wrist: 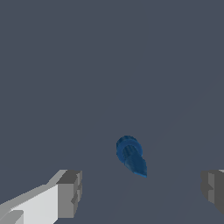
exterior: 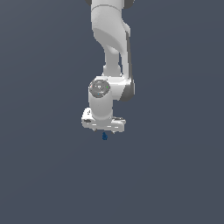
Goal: Pick up the object and move it to a goal position.
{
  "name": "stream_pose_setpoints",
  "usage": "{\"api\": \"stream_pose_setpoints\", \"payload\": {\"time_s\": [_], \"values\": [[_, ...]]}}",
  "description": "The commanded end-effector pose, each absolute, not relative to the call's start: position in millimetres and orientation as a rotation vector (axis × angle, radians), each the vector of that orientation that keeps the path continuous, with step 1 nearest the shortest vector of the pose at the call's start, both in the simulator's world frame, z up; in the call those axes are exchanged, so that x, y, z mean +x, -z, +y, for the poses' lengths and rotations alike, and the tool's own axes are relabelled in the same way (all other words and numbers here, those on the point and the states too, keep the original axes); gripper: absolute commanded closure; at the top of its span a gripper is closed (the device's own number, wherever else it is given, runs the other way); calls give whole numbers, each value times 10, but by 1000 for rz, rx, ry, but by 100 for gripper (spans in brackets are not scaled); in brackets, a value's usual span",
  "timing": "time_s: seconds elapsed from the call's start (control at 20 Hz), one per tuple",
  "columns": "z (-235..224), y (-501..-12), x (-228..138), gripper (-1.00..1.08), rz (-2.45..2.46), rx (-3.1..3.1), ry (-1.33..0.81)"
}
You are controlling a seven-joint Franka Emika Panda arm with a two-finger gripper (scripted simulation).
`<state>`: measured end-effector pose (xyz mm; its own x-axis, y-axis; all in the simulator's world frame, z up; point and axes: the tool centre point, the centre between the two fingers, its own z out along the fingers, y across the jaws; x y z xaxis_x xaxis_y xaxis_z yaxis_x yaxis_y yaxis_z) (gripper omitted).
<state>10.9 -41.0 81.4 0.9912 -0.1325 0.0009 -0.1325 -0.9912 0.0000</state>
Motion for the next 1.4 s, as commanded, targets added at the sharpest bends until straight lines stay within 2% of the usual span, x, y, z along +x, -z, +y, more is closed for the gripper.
{"api": "stream_pose_setpoints", "payload": {"time_s": [0.0,0.45,0.5,1.05,1.35], "values": [[-413,-689,100,-92,-211,3134,0],[-416,-423,109,-92,-214,3134,0],[-416,-423,109,108,-214,3134,0],[-416,-427,110,108,-214,3134,0],[-417,-587,148,108,-214,3134,0]]}}
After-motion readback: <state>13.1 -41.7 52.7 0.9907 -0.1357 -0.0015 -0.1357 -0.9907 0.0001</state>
